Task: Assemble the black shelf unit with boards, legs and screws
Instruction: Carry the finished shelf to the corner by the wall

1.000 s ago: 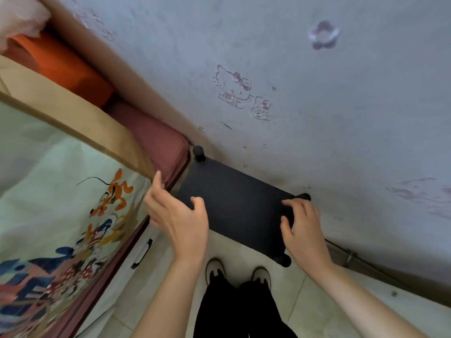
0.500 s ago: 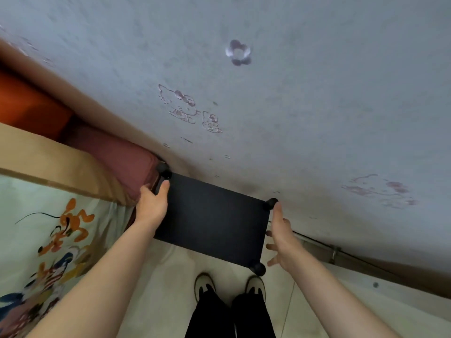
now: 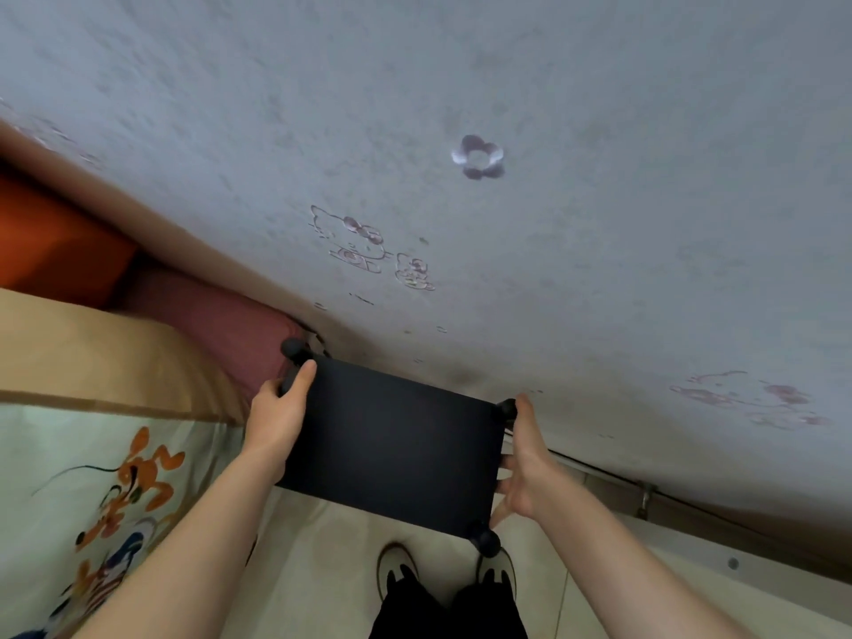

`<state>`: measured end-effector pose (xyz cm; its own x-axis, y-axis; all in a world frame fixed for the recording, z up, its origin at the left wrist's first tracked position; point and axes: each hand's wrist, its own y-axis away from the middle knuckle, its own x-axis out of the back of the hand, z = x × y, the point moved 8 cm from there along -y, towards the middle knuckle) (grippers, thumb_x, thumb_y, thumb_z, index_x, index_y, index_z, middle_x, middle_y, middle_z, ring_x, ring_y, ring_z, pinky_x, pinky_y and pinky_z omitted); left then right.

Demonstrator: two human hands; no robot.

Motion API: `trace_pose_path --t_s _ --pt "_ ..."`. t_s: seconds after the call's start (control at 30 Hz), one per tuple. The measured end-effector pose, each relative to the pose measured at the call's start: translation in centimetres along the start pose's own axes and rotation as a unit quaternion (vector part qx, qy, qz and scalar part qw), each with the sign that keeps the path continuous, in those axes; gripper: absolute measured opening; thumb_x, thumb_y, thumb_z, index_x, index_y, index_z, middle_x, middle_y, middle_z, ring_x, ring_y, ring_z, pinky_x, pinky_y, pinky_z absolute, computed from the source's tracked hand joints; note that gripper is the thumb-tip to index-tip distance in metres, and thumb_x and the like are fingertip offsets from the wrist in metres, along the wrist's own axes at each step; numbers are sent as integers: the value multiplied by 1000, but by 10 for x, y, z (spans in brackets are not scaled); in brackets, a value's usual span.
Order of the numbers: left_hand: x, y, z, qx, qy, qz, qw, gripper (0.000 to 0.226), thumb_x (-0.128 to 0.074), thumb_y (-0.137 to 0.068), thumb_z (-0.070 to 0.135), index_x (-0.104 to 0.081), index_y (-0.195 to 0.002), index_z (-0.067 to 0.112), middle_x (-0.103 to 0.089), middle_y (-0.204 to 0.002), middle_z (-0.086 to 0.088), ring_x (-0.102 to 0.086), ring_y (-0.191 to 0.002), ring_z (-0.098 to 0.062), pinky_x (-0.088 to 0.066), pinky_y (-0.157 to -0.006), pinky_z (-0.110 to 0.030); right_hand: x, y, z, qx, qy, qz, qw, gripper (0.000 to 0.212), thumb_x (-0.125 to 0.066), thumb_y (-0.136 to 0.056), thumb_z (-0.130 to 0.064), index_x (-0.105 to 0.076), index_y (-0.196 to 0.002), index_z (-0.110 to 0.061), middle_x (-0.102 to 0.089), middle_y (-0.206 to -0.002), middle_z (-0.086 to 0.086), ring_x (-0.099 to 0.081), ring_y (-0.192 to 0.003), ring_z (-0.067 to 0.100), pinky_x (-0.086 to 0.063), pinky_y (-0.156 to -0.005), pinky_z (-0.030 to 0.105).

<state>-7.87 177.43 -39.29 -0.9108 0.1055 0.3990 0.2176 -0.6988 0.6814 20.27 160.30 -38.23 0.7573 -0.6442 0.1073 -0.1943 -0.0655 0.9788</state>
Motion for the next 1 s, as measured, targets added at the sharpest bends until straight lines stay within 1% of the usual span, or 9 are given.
trace_pose_path --t_s 0.1,0.23,0.37,0.47,0.6,0.77,0.87,0.93,1.0 --pt "12 -8 6 4 19 -8 1000 78 -58 -92 64 -42 -149 13 -50 -144 -7 -50 -127 -30 -38 -91 -39 -16 -3 -5 8 5 -19 1000 58 -35 -89 -70 -52 -123 -27 -53 -124 15 -45 -123 47 -23 -96 80" --pt "21 -19 21 -25 7 -11 1000 55 -60 -92 60 -54 -128 19 -55 -125 -3 -51 -92 -14 -38 -86 -37 -29 -3 -13 19 0 -20 1000 52 -36 -89 -64 -54 -121 -27 -56 -113 14 -48 -118 48 -25 -93 80" --pt "14 -26 34 -38 10 -32 999 63 -66 -92 53 -53 -138 13 -55 -119 2 -53 -100 -18 -41 -87 -37 -27 -5 -18 26 -15 -16 999 52 -39 -87 -62 -55 -123 -28 -57 -113 15 -49 -113 47 -25 -91 82" --pt "10 -29 36 -33 6 -54 998 45 -72 -91 37 -59 -129 16 -66 -120 -5 -63 -97 -23 -51 -86 -39 -27 -6 -23 30 -14 -14 999 55 -38 -88 -68 -53 -123 -29 -56 -111 14 -48 -109 45 -25 -94 80" --pt "14 -30 40 -54 -87 -44 994 49 -69 -94 25 -54 -139 11 -62 -133 -12 -60 -118 -35 -48 -103 -44 -31 -6 -25 38 -4 -10 999 61 -34 -87 -76 -52 -120 -28 -54 -109 12 -47 -110 43 -26 -96 78" --pt "17 -14 54 -97 -285 -22 953 57 -63 -99 24 -42 -148 5 -47 -144 -22 -45 -133 -41 -40 -107 -44 -31 -2 -23 56 -3 -25 998 67 -24 -87 -82 -48 -119 -29 -52 -119 11 -47 -123 42 -30 -95 77" --pt "29 10 64 -192 -387 24 902 55 -61 -97 17 -44 -149 9 -51 -137 -19 -47 -127 -38 -47 -97 -47 -26 -3 -20 93 5 -27 995 66 -22 -92 -76 -53 -120 -26 -60 -110 8 -57 -104 33 -42 -89 70" --pt "41 23 62 -237 -370 60 896 54 -62 -95 14 -48 -148 11 -55 -136 -16 -50 -125 -34 -49 -95 -45 -20 -5 -14 116 20 -17 993 64 -22 -96 -70 -55 -123 -23 -62 -110 6 -60 -102 28 -47 -94 64" --pt "52 29 47 -227 -304 71 923 59 -65 -94 13 -45 -150 11 -52 -141 -16 -50 -128 -33 -45 -101 -45 -18 -5 -5 124 45 -14 991 53 -29 -100 -61 -54 -126 -22 -62 -115 4 -59 -108 28 -45 -98 63"
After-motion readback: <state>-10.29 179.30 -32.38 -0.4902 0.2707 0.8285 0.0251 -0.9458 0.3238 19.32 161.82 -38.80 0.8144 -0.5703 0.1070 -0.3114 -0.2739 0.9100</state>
